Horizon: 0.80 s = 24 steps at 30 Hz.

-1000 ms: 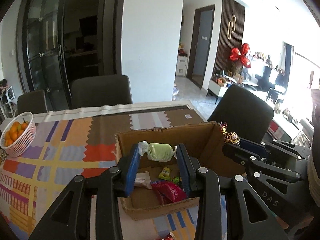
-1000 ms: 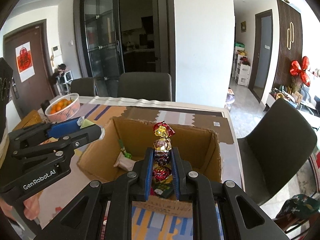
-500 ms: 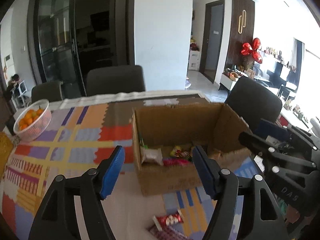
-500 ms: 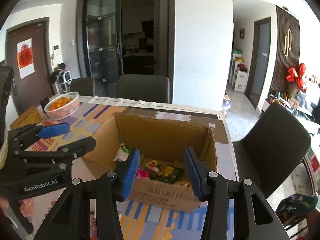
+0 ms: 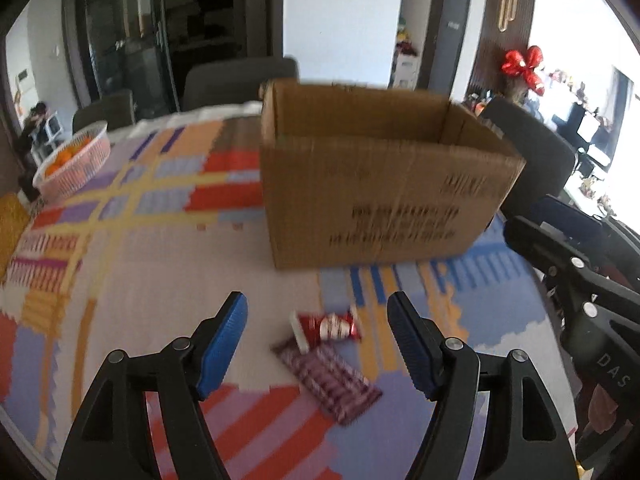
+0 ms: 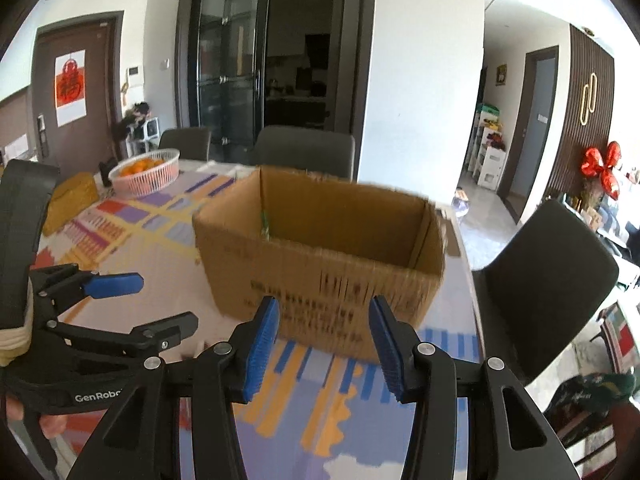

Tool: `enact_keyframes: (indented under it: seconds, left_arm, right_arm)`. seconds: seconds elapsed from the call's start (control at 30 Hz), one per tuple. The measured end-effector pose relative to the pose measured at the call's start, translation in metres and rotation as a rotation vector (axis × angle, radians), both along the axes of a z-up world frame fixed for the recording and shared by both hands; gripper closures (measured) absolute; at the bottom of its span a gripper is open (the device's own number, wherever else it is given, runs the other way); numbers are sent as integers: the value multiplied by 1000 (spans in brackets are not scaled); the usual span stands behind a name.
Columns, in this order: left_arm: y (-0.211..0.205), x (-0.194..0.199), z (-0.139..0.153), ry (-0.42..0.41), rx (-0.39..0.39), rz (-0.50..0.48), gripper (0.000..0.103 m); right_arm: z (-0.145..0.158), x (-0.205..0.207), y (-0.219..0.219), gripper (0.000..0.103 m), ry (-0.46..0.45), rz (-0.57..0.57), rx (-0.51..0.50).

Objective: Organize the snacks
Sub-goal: 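Move both tools back down to the striped bar and red-white candy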

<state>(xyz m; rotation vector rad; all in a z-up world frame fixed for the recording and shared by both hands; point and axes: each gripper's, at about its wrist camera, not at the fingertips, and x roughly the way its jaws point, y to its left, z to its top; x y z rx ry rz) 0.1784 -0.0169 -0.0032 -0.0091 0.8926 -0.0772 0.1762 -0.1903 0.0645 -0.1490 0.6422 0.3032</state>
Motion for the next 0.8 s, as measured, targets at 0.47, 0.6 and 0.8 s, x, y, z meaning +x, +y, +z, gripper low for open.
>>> enact_keyframes:
  seconds: [0.47, 0.6, 0.8]
  left_arm:
    - [-8, -6, -58, 112, 47, 96, 32]
    - [-9, -3, -66, 109, 69, 142, 32]
    - [-13, -3, -77, 119, 71, 187, 32]
  right_arm:
    - [-63, -8, -6, 55, 145, -5, -15]
    - [-72, -6, -7, 55, 167, -9, -7]
    - [-78, -2, -9, 55, 192, -19, 12]
